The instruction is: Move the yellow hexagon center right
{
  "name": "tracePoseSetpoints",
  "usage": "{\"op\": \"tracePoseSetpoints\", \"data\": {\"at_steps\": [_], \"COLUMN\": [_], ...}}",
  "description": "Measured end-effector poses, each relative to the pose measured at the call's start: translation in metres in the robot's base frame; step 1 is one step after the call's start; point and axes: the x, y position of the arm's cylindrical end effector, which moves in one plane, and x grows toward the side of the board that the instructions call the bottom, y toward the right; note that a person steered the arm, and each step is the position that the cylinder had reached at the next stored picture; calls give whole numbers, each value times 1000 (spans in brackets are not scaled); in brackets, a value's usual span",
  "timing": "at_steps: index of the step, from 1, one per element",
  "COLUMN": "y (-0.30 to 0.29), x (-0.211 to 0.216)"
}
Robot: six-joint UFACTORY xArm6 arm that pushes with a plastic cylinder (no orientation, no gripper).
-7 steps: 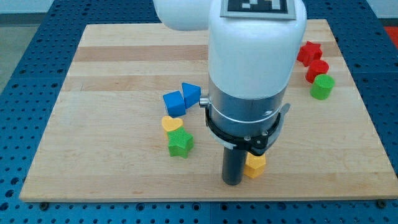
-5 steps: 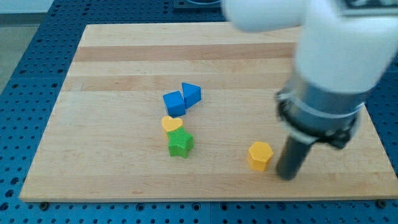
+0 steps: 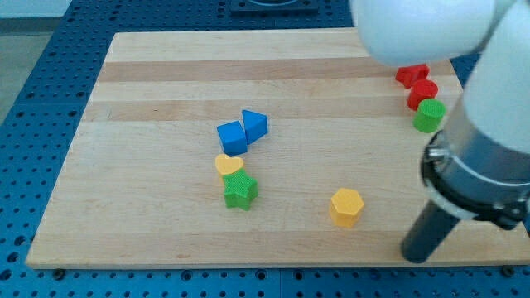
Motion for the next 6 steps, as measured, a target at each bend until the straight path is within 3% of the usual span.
{"op": "tracePoseSetpoints", "data": {"at_steps": [2,4,5,6], "y": [-85,-52,-52,-52], "x": [0,-138,-174,-174]}}
